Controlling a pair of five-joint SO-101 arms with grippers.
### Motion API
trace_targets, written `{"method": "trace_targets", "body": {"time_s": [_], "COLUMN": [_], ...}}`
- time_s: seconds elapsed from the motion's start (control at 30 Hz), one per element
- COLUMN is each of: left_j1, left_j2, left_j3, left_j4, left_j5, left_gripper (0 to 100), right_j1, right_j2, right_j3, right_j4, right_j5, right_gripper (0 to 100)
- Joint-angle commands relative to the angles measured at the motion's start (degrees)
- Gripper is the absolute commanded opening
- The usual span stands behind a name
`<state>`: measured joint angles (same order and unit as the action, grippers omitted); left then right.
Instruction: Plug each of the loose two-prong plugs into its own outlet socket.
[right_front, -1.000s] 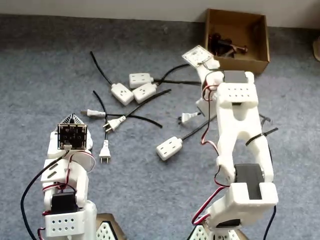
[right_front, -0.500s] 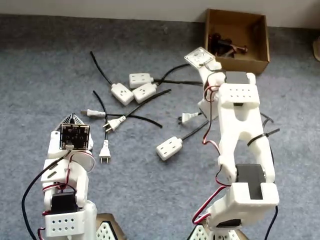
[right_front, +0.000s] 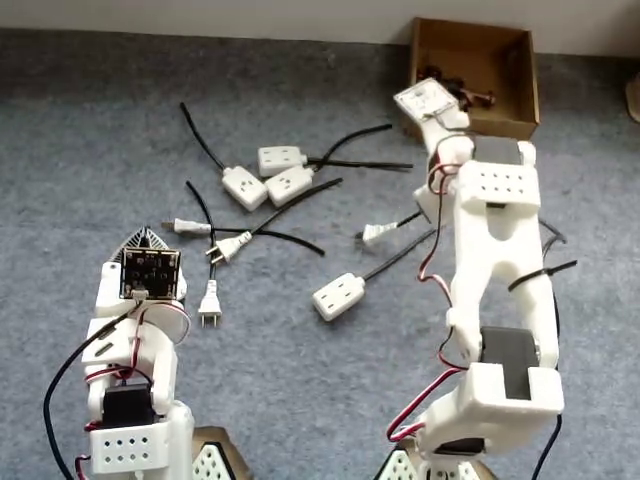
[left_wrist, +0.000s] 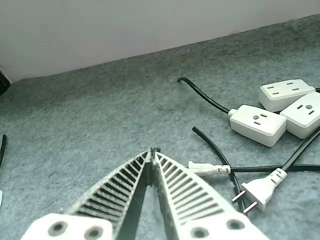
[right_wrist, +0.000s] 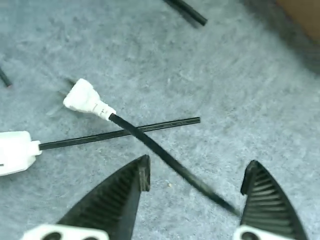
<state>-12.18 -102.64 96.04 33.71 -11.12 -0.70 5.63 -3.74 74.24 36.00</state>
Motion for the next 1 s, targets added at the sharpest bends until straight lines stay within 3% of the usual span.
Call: {"method": "trace_targets", "body": {"time_s": [0.0, 0.23, 0.5, 0.67, 0.97], "left_j1": [1.01, 1.01, 1.01, 1.01, 1.01], "left_j2": [-0.13, -0.13, -0.13, -0.13, -0.13], "left_j3": [1.19, 1.19, 1.19, 1.19, 1.19], "left_j4": [0.26, 0.26, 0.26, 0.26, 0.26], "left_j5": [-0.44, -0.44, -0.44, -0.53, -0.53], "left_gripper": [1, 1, 1, 1, 1], "right_j1": [4.18, 7.08, -0.66, -4.62, -5.32], "right_j2": [-3.65, -3.65, -3.21, -3.3, -3.3], "right_j3": [-4.44, -4.18, -2.77, -1.19, 3.74], "right_j4": [-1.01, -1.1, -1.54, -1.45, -1.45], "right_j5": [-1.32, -0.97, -0.09, 11.43, 28.57], "right_gripper": [28.3, 28.3, 28.3, 28.3, 28.3]}}
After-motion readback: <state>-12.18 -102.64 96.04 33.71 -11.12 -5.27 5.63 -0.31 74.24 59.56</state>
